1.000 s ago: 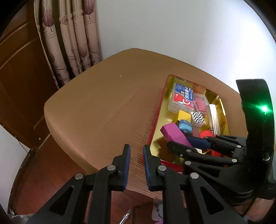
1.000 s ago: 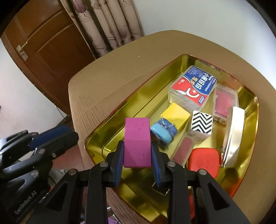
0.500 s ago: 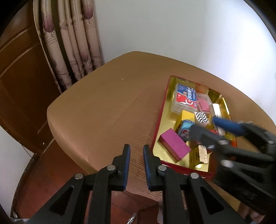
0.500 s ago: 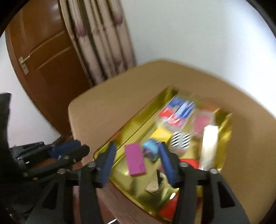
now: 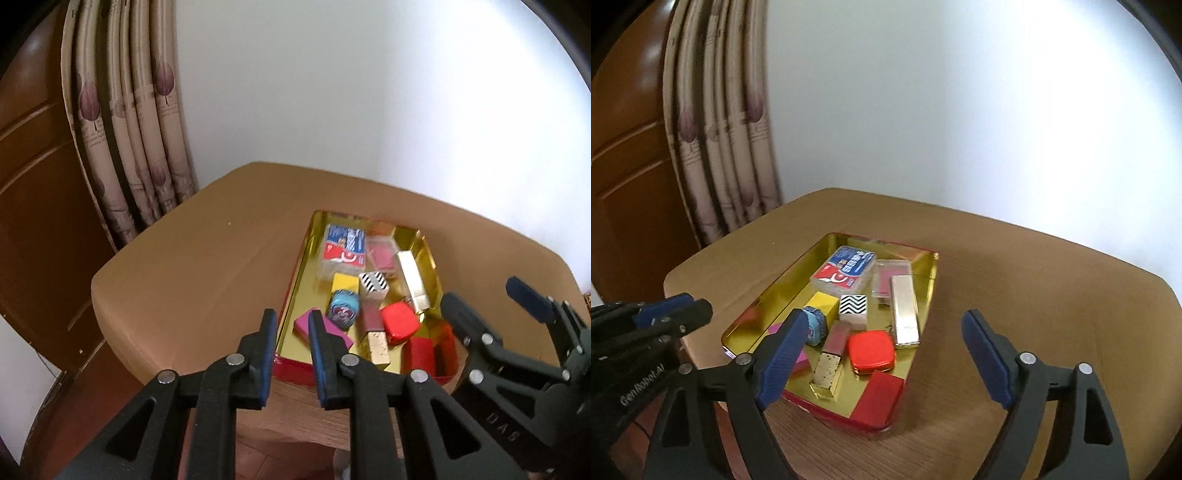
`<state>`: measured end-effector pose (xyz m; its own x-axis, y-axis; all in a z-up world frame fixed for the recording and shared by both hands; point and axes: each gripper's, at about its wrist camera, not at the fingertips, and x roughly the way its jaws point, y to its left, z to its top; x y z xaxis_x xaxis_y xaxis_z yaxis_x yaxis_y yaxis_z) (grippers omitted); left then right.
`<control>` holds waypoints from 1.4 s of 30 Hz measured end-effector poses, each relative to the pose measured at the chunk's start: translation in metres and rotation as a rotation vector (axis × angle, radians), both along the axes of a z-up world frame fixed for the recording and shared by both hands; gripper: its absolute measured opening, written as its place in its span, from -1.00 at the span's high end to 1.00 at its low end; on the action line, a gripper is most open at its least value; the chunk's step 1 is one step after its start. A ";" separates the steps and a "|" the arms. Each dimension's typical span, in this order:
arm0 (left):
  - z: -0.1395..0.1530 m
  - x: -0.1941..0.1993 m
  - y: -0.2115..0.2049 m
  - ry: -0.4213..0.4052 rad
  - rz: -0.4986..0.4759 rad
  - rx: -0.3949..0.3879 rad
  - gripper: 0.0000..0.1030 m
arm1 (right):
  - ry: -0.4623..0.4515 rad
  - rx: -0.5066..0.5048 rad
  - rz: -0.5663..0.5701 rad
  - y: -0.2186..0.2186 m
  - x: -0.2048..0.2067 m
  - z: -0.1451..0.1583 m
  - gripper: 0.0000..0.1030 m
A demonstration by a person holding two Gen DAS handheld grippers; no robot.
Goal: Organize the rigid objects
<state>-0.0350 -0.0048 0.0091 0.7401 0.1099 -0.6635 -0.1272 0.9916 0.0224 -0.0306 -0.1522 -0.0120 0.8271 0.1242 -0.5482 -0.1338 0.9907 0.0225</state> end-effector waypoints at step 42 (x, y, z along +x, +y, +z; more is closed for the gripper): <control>0.078 -0.056 -0.011 -0.290 -0.169 0.082 -0.42 | -0.325 0.013 -0.217 -0.029 -0.081 0.084 -0.97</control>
